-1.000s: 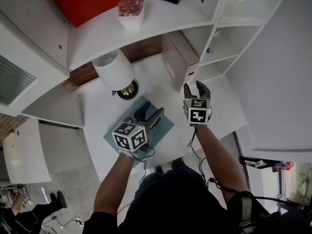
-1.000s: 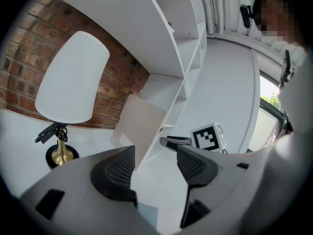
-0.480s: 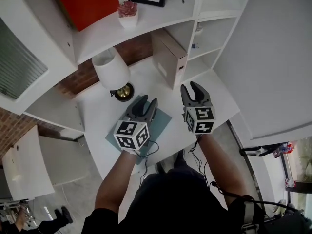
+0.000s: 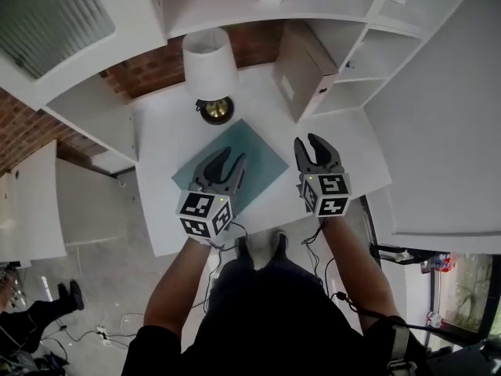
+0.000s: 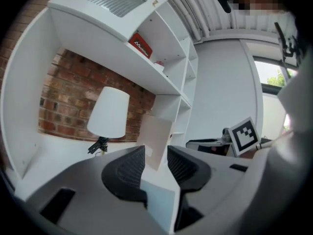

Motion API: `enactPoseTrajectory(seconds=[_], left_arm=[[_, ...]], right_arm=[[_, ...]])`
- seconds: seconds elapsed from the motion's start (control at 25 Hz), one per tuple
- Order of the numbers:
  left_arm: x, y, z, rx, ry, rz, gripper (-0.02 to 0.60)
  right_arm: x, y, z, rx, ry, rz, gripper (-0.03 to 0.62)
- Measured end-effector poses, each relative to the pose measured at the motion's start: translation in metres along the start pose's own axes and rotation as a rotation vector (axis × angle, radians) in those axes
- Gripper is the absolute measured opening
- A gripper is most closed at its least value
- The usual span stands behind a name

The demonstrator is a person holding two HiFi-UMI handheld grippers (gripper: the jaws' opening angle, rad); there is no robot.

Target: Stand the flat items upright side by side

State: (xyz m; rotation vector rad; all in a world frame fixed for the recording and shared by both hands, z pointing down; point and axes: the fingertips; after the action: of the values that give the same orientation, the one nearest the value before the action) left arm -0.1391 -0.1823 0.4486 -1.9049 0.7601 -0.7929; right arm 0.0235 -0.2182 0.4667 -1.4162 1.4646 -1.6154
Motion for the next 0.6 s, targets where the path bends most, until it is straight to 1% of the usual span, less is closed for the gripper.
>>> enactPoseTrajectory(seconds=[0.12, 0.28, 0.52, 0.6], left_arm=[[-0.032, -0.021, -0.028, -0.047, 0.099, -0.004, 0.140], [-0.068, -0.053, -0.056, -0.095, 0.243, -0.033, 0.140], [-0.103, -0.092, -0.064, -0.167, 0.405, -0.048, 0.140], [-0.111, -0.102, -0.063, -0.206, 0.453, -0.044, 0.140]], right_arm=[[0.014, -0.026, -0.014, -0.012, 0.057, -0.062, 0.124], [0.031, -0.055, -0.032, 0.000, 0.143, -0.104, 0.124], [0.050, -0.088, -0.046, 0.021, 0.266, -0.164, 0.126], [0.056, -0.100, -0.045, 0.040, 0.312, -0.191, 0.130]])
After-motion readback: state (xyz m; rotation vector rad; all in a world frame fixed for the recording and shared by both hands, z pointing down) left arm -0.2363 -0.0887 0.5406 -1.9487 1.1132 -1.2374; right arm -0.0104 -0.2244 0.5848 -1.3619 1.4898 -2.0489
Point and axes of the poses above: the fingertips, and each gripper's own axes: x forward along the fingers, z to its right, y out of its top, and after that the axes turned 7 degrees about -x, right-handed
